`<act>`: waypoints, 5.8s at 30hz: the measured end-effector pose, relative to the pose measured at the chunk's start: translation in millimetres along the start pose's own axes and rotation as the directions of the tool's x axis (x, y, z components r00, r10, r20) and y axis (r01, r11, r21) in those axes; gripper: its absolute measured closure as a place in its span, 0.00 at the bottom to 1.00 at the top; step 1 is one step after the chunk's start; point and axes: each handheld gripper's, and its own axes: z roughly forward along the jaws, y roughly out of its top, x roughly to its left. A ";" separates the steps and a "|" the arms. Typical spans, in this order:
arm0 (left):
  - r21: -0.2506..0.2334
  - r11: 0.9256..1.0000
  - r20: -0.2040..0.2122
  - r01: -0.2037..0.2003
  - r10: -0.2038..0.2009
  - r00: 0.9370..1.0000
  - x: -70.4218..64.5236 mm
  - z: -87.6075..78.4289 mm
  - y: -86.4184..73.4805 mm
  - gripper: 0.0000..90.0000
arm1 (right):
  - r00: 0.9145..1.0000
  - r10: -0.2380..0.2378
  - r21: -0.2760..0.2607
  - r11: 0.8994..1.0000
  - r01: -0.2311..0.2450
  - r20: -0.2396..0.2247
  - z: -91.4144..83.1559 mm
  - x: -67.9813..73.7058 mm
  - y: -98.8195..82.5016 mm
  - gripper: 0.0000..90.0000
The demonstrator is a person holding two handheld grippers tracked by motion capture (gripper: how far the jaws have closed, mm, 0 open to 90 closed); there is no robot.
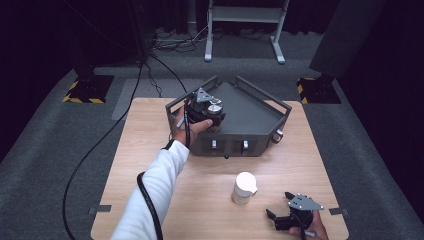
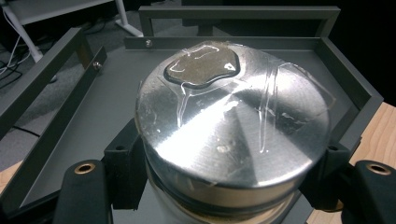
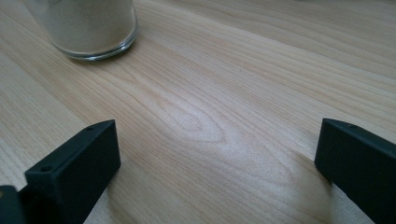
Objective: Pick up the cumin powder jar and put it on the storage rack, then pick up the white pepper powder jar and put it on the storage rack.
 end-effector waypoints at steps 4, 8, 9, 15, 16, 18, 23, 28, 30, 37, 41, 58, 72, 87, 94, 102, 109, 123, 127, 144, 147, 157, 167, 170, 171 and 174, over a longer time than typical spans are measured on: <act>0.000 1.000 0.004 0.001 -0.001 1.000 0.3 1.9 -1.1 0.34 | 1.000 0.001 0.000 1.000 -0.001 0.002 0.2 0.3 0.1 0.00; -0.004 1.000 -0.004 0.007 -0.007 1.000 -0.3 3.7 -4.1 0.34 | 1.000 0.002 0.000 1.000 -0.002 0.002 0.2 0.4 0.1 0.00; -0.008 1.000 -0.002 0.011 -0.011 1.000 0.4 4.0 -5.4 0.34 | 1.000 0.002 0.000 1.000 -0.002 0.003 0.2 0.4 0.1 0.00; -0.018 1.000 0.000 0.018 -0.018 1.000 1.2 4.7 -8.8 0.33 | 1.000 0.002 0.000 1.000 -0.002 0.003 0.3 0.5 0.1 0.00; -0.022 1.000 -0.001 0.023 -0.023 1.000 0.9 4.9 -9.0 0.31 | 1.000 0.002 0.000 1.000 -0.002 0.003 0.3 0.6 0.1 0.00; -0.026 0.999 -0.010 0.022 -0.022 1.000 -0.2 4.6 -8.4 0.23 | 1.000 0.002 0.000 1.000 -0.002 0.004 0.3 0.7 0.1 0.00; -0.035 0.999 -0.013 0.023 -0.024 1.000 0.1 -3.6 -5.9 0.08 | 1.000 0.002 0.000 1.000 -0.002 0.003 0.3 0.6 0.2 0.00; -0.048 0.999 -0.023 0.001 -0.002 1.000 -3.6 -21.4 -2.6 0.04 | 1.000 0.003 0.000 1.000 -0.003 0.004 0.3 0.7 0.2 0.00; -0.059 0.998 -0.020 -0.007 0.005 1.000 -4.0 -29.5 -3.2 0.03 | 1.000 0.002 0.000 1.000 -0.002 0.004 0.3 0.7 0.2 0.00; -0.091 0.995 -0.024 -0.034 0.032 0.999 -9.6 -59.1 -12.7 0.03 | 1.000 0.002 0.001 1.000 -0.002 0.004 0.2 0.7 0.3 0.00; -0.113 0.993 -0.020 -0.040 0.038 0.999 -10.5 -75.0 -23.7 0.03 | 1.000 0.003 0.000 1.000 -0.003 0.005 0.3 0.9 0.1 0.00; -0.086 0.994 0.000 -0.071 0.071 0.997 -25.6 -115.8 -83.8 0.03 | 1.000 0.005 0.000 1.000 -0.005 0.006 0.3 1.4 0.2 0.00; -0.068 0.996 0.026 -0.051 0.053 0.998 -41.9 -130.3 -146.3 0.02 | 1.000 0.005 0.000 1.000 -0.005 0.007 0.3 1.4 0.2 0.00; -0.026 1.000 0.024 -0.013 0.014 1.000 -49.2 -136.6 -205.2 0.02 | 1.000 0.005 0.000 1.000 -0.005 0.007 0.3 1.4 0.2 0.00; 0.035 0.999 0.021 -0.028 0.027 0.999 -50.0 -133.7 -220.6 0.03 | 1.000 0.005 0.000 1.000 -0.005 0.007 0.3 1.6 0.2 0.00; 0.077 0.997 0.021 -0.011 0.009 1.000 -49.6 -130.3 -237.1 0.02 | 1.000 0.006 0.000 1.000 -0.006 0.010 0.2 2.2 0.1 0.00; 0.115 0.993 0.022 -0.008 0.006 1.000 -50.8 -127.7 -245.8 0.03 | 1.000 0.007 0.000 1.000 -0.007 0.010 0.1 2.4 0.1 0.00; 0.161 0.986 0.030 -0.036 0.031 0.999 -53.3 -122.6 -249.6 0.02 | 1.000 0.008 0.000 1.000 -0.008 0.012 0.1 2.8 0.0 0.00; 0.154 0.987 0.027 -0.034 0.030 0.999 -54.1 -122.7 -251.4 0.02 | 1.000 0.008 0.000 1.000 -0.008 0.012 0.1 2.8 0.1 0.00; 0.080 0.997 0.001 -0.019 0.019 1.000 -57.7 -126.0 -271.5 0.01 | 1.000 0.009 0.000 1.000 -0.009 0.013 0.0 3.2 -0.2 0.00; 0.080 0.997 0.000 -0.019 0.019 1.000 -57.9 -126.1 -271.6 0.01 | 1.000 0.009 0.000 1.000 -0.009 0.013 0.0 3.2 -0.2 0.00; 0.079 0.997 -0.001 -0.019 0.020 1.000 -58.2 -126.2 -271.7 0.01 | 1.000 0.009 0.000 1.000 -0.009 0.013 0.0 3.3 -0.2 0.00; 0.079 0.997 -0.001 -0.021 0.022 1.000 -58.5 -126.4 -271.8 0.01 | 1.000 0.009 0.000 1.000 -0.009 0.013 0.0 3.2 -0.2 0.00; 0.078 0.997 -0.002 -0.020 0.020 1.000 -58.7 -126.4 -272.1 0.01 | 1.000 0.009 0.000 1.000 -0.009 0.013 -0.1 3.2 -0.1 0.00; 0.078 0.997 -0.002 -0.020 0.020 1.000 -58.8 -126.4 -272.1 0.01 | 1.000 0.009 0.000 1.000 -0.009 0.013 -0.1 3.2 -0.1 0.00; 0.079 0.997 -0.002 -0.021 0.021 1.000 -58.6 -126.5 -271.9 0.01 | 1.000 0.008 0.000 1.000 -0.008 0.013 -0.1 3.2 -0.1 0.00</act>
